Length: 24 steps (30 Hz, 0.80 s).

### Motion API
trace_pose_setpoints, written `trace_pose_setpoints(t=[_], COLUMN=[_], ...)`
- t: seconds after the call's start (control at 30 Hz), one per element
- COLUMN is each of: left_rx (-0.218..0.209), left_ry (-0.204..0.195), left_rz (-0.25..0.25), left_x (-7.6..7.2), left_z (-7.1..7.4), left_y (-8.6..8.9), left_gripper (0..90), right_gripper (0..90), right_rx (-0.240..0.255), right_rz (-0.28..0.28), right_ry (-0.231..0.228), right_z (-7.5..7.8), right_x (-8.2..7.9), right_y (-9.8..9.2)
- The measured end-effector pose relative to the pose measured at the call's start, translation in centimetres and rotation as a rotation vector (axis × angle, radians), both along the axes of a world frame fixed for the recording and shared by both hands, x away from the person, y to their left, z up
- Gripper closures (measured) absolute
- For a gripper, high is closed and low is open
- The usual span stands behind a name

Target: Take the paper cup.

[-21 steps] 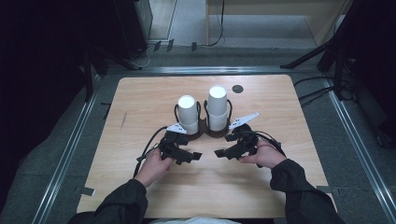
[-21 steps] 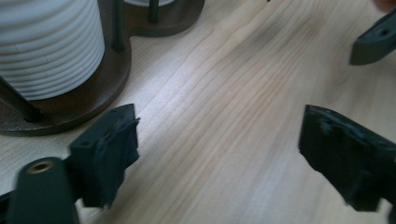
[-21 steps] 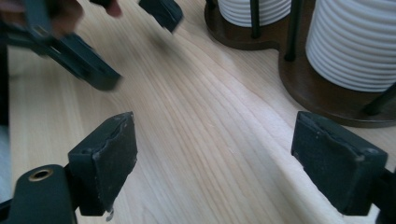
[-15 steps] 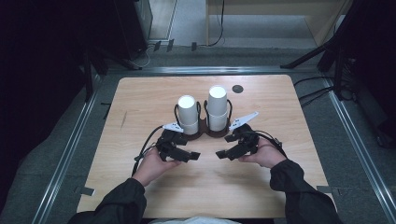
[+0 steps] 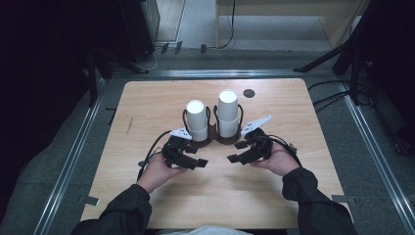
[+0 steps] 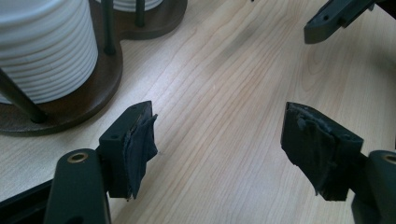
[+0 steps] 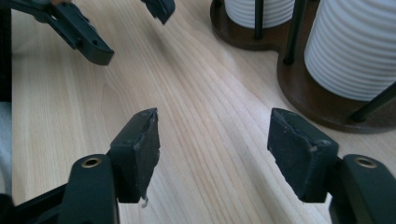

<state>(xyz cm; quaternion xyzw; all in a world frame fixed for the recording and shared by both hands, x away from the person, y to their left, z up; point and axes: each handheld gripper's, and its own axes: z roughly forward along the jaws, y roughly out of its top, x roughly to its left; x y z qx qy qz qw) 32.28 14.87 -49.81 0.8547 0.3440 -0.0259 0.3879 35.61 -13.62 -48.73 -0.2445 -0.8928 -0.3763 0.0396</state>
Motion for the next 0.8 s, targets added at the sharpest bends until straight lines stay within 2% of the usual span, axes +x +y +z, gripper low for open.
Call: trace_pose_setpoints(t=[0.03,0.1,0.2,0.27,0.4,0.5,0.57,0.73,0.8], left_rx=[0.001,0.014,0.011,0.024,0.019,0.014,0.006,-0.01,-0.021], left_ry=[0.008,0.003,0.0,-0.012,-0.016,-0.019,-0.006,-0.007,-0.003], left_rz=[0.001,-0.002,-0.003,0.0,0.009,0.016,0.022,0.041,0.043], left_x=[0.1,0.2,0.4,0.4,0.5,0.5,0.6,0.7,0.6], left_z=[-0.1,-0.1,-0.1,0.0,0.1,0.2,0.2,0.3,0.4], left_y=[0.1,0.2,0.2,0.2,0.2,0.3,0.4,0.4,0.3], left_gripper=[26.7,29.6,29.6,29.8,30.2,30.8,32.8,36.3,41.5], right_gripper=[34.9,37.9,39.4,41.2,42.1,42.3,42.2,41.2,39.9], right_rx=[0.0,0.001,0.0,0.008,0.006,-0.004,-0.005,-0.014,-0.01], right_rz=[0.0,0.008,0.024,0.028,0.006,0.01,0.006,0.012,0.013], right_ry=[0.0,-0.01,-0.02,-0.023,0.035,0.036,0.014,-0.012,-0.031], right_z=[0.0,0.1,0.1,-0.2,-0.6,-0.8,-0.5,-0.1,0.4], right_x=[0.0,-0.1,-0.2,-0.1,0.1,0.3,0.5,0.6,0.6], right_y=[0.0,0.0,-0.1,-0.4,-0.5,-0.6,-1.0,-1.3,-1.6])
